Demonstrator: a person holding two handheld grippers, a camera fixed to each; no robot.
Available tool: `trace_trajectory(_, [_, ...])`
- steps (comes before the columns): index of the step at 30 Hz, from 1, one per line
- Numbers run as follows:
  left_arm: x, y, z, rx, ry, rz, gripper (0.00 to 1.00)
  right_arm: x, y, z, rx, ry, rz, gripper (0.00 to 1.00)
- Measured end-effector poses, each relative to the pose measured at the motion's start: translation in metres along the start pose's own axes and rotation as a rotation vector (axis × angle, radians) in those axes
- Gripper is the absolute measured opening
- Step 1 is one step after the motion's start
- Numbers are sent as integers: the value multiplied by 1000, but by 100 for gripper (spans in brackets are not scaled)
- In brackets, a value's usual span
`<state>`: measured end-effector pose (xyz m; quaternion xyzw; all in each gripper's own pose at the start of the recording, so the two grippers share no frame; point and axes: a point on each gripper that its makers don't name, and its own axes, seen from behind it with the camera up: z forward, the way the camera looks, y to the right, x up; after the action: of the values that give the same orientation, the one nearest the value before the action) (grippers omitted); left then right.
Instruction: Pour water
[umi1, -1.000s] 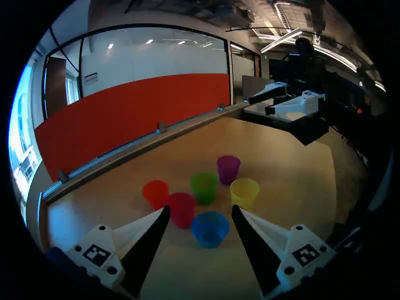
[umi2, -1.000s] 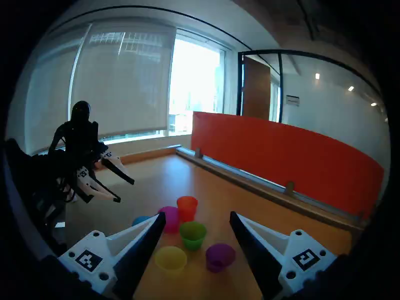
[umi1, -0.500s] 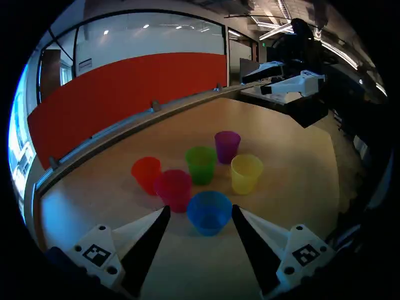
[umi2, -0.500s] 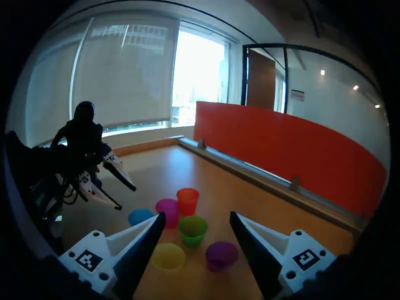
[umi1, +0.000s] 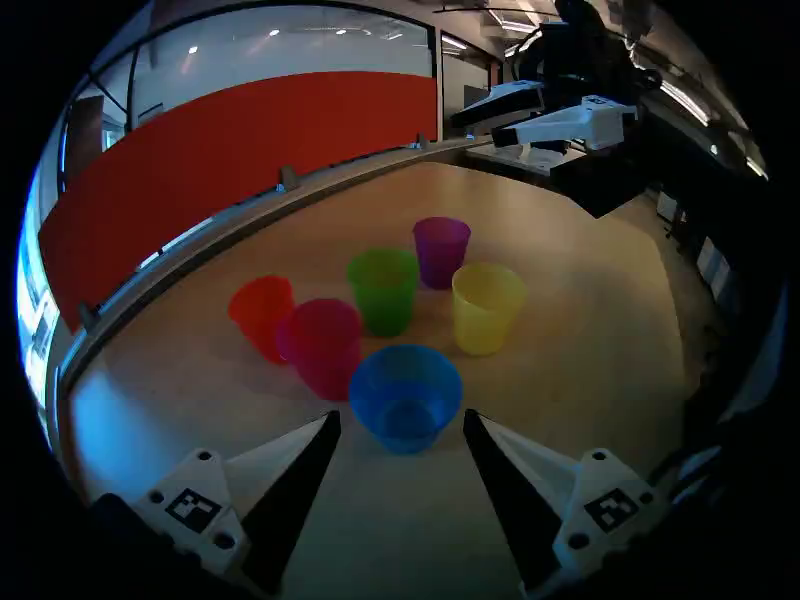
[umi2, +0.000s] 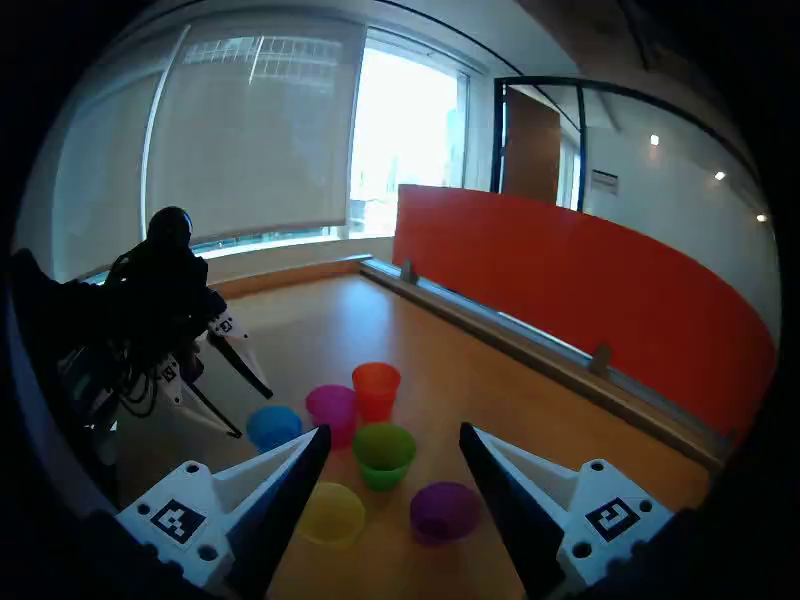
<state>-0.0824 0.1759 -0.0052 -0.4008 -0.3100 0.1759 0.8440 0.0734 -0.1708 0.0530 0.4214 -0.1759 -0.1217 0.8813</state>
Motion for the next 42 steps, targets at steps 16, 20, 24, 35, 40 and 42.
trace_trajectory(16, [-8,-1,29,-27,-3,-9,91,-8,2,29,20,-30,2,100])
trace_trajectory(20, [-6,-1,34,-38,4,-15,91,-10,3,36,24,-37,-1,100])
trace_trajectory(24, [-5,0,39,-43,11,-12,91,-14,3,44,30,-48,-4,100])
trace_trajectory(35, [-1,-1,46,-42,33,-15,91,-20,5,57,36,-64,-8,100])
trace_trajectory(40, [0,0,49,-37,35,-2,91,-20,6,59,35,-66,-9,100])
trace_trajectory(42, [0,1,50,-38,34,-1,91,-20,5,59,35,-67,-9,100])
